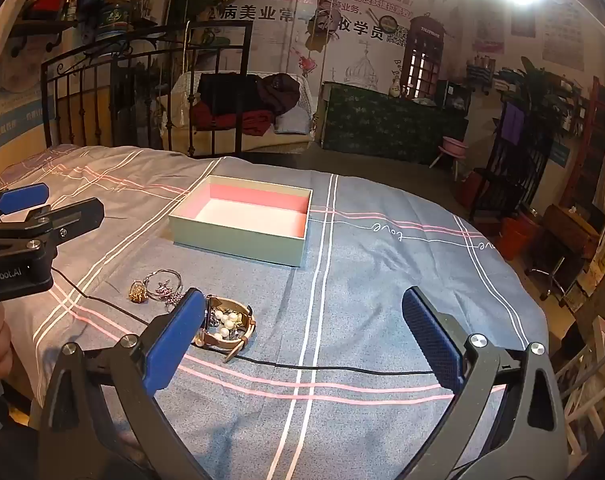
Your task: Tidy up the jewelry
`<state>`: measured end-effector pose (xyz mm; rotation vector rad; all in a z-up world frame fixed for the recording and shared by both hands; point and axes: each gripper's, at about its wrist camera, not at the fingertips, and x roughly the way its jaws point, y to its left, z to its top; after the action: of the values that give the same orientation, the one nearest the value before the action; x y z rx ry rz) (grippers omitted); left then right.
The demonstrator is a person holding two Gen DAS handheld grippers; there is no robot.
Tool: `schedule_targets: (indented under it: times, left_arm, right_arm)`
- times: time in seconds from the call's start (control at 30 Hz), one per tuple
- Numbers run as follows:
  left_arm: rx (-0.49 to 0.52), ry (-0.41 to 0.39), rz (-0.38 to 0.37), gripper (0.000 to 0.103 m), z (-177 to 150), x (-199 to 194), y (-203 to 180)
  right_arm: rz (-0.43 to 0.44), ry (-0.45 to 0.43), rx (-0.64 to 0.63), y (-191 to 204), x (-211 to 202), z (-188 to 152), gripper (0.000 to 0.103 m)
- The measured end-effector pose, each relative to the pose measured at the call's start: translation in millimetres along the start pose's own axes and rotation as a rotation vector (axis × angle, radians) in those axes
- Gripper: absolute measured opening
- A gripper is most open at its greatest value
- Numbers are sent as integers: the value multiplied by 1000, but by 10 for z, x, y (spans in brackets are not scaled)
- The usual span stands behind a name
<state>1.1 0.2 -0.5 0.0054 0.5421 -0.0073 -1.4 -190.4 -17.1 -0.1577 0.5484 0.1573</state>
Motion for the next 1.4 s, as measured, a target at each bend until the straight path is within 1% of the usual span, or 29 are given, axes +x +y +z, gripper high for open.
schedule_targets:
  times: [0.3, 0.33, 0.5, 0.63, 0.87, 1.13, 1.4]
  left_arm:
    - [-12, -4, -7, 97, 5, -28, 92]
    - [-9, -10, -3, 97, 0, -38, 55]
    - [-13, -7, -2, 97, 5, -88, 84]
    - [-14, 0, 1, 97, -25, 8, 41]
    - [-15, 1, 5, 97, -57, 42, 37]
    - [-26, 9, -21, 97, -55, 73, 44]
    - [-23, -9, -18, 97, -41, 63, 47]
  right_arm:
    - [-2, 1, -7, 40, -1, 20, 97]
    - [3, 11, -2, 47, 42, -12, 97]
    - [3, 7, -5, 45, 38, -17, 97]
    - [6, 8, -6, 56, 28, -12, 97]
    - [10, 10, -4, 52, 43, -21, 97]
    - [13, 15, -9, 69, 49, -7, 97]
    - [11, 17, -11, 85, 53, 11, 97]
